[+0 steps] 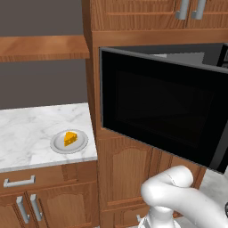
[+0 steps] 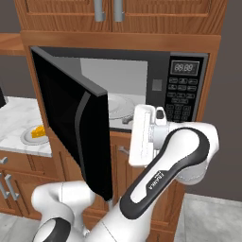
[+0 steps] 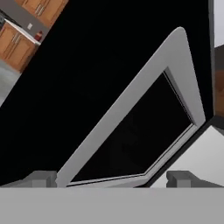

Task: Pick the cheese from the counter and place it in the microwave. Then turn on the microwave.

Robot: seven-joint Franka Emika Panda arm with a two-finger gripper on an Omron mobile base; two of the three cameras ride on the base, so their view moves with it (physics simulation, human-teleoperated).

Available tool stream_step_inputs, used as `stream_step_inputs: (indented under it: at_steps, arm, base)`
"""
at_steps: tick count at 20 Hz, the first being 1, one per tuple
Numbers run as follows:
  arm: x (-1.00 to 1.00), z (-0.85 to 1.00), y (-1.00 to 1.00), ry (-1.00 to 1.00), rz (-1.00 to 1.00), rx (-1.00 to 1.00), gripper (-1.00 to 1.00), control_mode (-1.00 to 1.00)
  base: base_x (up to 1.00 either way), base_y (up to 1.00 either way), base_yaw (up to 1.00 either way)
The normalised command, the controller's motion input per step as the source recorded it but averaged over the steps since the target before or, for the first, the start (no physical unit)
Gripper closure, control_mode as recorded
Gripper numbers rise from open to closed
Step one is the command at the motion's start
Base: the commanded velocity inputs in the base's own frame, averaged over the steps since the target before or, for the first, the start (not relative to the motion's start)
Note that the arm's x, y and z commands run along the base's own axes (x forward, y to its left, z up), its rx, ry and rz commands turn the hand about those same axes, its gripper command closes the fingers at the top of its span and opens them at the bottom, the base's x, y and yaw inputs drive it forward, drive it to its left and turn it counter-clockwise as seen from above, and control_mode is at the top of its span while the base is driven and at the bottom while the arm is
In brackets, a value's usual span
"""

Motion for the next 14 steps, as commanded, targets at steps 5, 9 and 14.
stream_step_inputs:
  at_steps: [5, 9, 14]
  arm:
    - [-0.03, 0.0, 0.11, -0.1, 0.01, -0.03, -1.0, -1.0]
    - [-0.12, 0.0, 0.08, -0.12, 0.01, -0.03, -1.0, -1.0]
    - [-0.31, 0.0, 0.09, -0.12, 0.0, -0.03, -1.0, -1.0]
  base:
    - [0.0, 0.0, 0.0]
    - [0.0, 0.0, 0.0]
    - [0.0, 0.0, 0.0]
